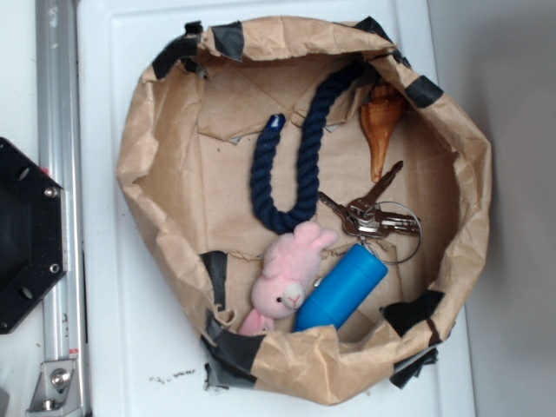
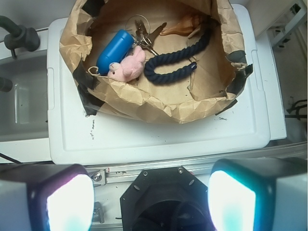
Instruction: Grab the blue rope.
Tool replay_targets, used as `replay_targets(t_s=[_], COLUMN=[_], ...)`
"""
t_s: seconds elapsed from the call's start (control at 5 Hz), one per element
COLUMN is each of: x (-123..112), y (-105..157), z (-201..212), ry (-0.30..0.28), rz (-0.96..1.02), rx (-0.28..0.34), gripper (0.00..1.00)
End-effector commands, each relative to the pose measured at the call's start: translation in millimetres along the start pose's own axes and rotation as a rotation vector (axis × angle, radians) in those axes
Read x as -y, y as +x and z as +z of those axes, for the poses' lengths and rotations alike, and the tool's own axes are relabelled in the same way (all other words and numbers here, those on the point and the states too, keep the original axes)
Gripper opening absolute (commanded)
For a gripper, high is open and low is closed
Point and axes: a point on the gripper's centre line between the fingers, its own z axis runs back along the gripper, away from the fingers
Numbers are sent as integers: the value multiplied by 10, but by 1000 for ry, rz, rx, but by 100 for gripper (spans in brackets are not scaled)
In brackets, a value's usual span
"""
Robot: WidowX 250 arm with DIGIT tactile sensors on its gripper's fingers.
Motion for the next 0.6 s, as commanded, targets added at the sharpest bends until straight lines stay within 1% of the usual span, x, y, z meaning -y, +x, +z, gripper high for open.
replay_targets(t_s=[0.0,0.2,0.4], x=[0,-54,-142], y=[0,471,904], z=[0,-280,-592], ry=[0,-2,13], rz=[0,249,501], rx=[0,66,44], gripper=[100,100,100])
